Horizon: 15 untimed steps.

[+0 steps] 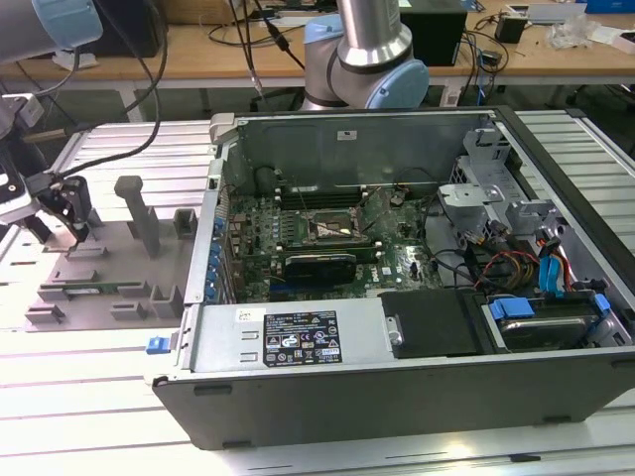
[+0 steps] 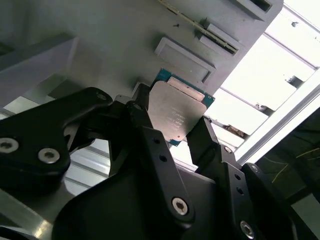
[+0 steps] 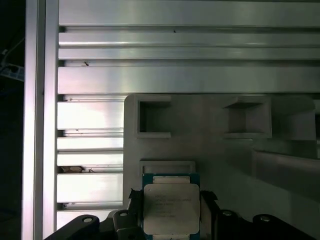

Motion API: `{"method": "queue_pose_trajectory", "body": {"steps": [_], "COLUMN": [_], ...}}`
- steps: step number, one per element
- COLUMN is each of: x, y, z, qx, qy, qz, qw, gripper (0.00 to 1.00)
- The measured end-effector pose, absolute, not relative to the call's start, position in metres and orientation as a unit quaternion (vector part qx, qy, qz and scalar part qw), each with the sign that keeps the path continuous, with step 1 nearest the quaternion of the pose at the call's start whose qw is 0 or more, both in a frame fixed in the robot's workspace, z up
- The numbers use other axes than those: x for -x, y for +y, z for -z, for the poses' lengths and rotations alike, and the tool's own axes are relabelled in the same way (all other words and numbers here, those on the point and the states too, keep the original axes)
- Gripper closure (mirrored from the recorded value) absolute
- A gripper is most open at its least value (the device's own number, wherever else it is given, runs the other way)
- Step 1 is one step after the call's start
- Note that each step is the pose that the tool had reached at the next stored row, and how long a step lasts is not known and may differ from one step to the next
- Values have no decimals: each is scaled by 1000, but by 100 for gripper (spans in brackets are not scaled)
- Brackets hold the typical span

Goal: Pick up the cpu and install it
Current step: 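Pick up the cpu and move it towards the insertion slot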

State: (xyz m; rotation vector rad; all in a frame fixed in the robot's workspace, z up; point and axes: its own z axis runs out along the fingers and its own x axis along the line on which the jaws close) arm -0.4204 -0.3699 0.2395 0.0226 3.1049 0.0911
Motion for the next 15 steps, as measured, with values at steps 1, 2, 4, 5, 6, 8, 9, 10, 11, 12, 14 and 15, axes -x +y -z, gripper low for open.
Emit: {"method": "queue_pose_trajectory", "body": {"steps": [1, 2, 4, 5, 6, 8, 9, 10, 11, 12, 14, 15], "x": [420, 420, 420, 420, 420, 420, 420, 420, 420, 420, 420, 420], "y": [-370, -370, -369, -369, -368, -368, -367, -367, -367, -366, -363, -361], "z": [-241, -242, -246, -248, -249, -252, -253, -254, -257, -268, -293, -305], "qx": [-7, -7, -7, -7, -7, -7, -7, -7, -7, -7, -7, -7], "qy": [999, 999, 999, 999, 999, 999, 999, 999, 999, 999, 999, 999], "qz": [-29, -29, -29, -29, -29, -29, -29, -29, -29, -29, -29, -29], "qw": [18, 18, 18, 18, 18, 18, 18, 18, 18, 18, 18, 18], "gripper": [45, 45, 45, 45, 45, 45, 45, 45, 45, 45, 45, 45]}}
